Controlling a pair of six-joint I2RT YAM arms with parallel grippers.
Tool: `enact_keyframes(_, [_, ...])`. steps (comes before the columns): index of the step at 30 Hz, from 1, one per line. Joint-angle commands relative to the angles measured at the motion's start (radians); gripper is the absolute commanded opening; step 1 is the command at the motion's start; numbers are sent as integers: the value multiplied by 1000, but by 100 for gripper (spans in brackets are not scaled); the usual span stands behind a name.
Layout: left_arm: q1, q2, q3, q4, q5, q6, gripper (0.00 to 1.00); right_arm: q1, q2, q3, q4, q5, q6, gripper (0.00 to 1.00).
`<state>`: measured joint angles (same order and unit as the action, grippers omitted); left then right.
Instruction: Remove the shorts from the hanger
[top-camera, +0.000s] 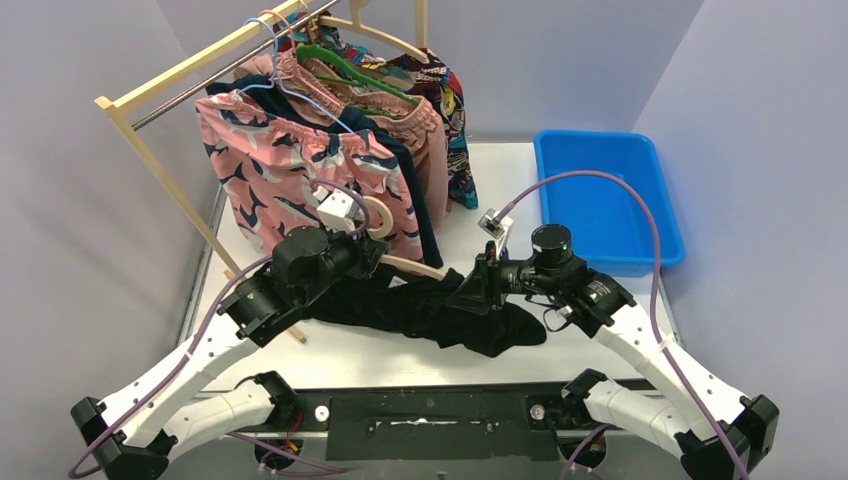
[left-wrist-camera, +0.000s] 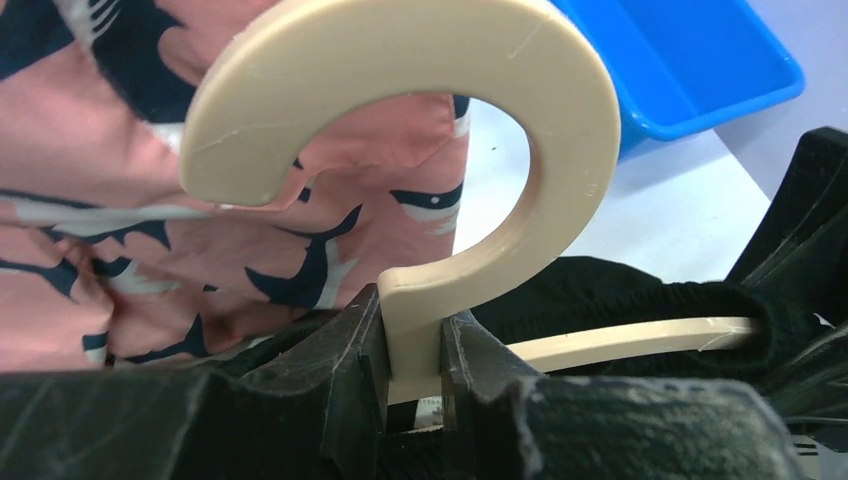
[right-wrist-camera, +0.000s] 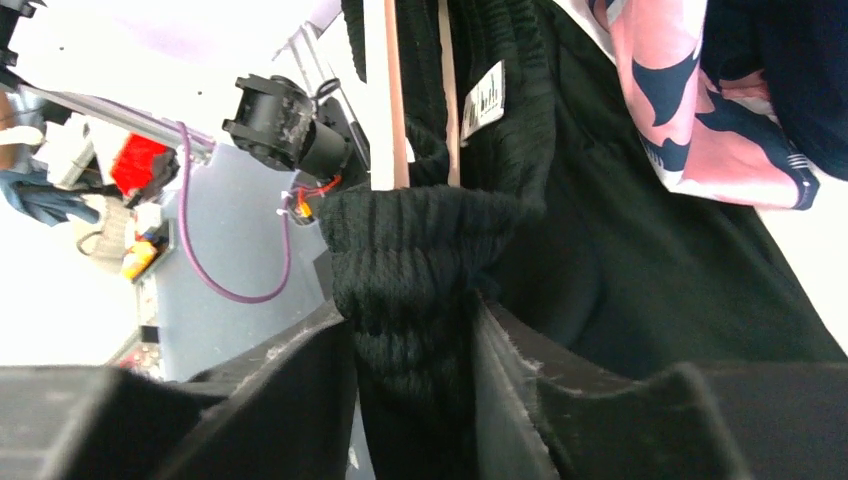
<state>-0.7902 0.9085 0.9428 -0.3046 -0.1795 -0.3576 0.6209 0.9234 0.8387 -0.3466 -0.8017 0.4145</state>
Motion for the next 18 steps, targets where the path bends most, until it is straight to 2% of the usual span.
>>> enact_keyframes(1, [3,-50,2,-4,-19,7,0,64,-29,67,-6,123,49,48])
enact_keyframes(5, [3,-45,-1,-22,-52,-18,0,102,-13,125,-98,280,57,62])
enact_keyframes(9, [3,-23,-2,-40,-73,-44,0,108,3,218,-218,442,105,66])
enact_keyframes(12, [2,-7,-3,-21,-73,-48,0,122,10,272,-257,481,105,67])
enact_keyframes(15, [2,11,12,-11,-77,-42,0,159,40,298,-237,494,94,66])
enact_keyframes(18, [2,26,41,-40,-93,-36,0,250,118,328,-248,546,76,51])
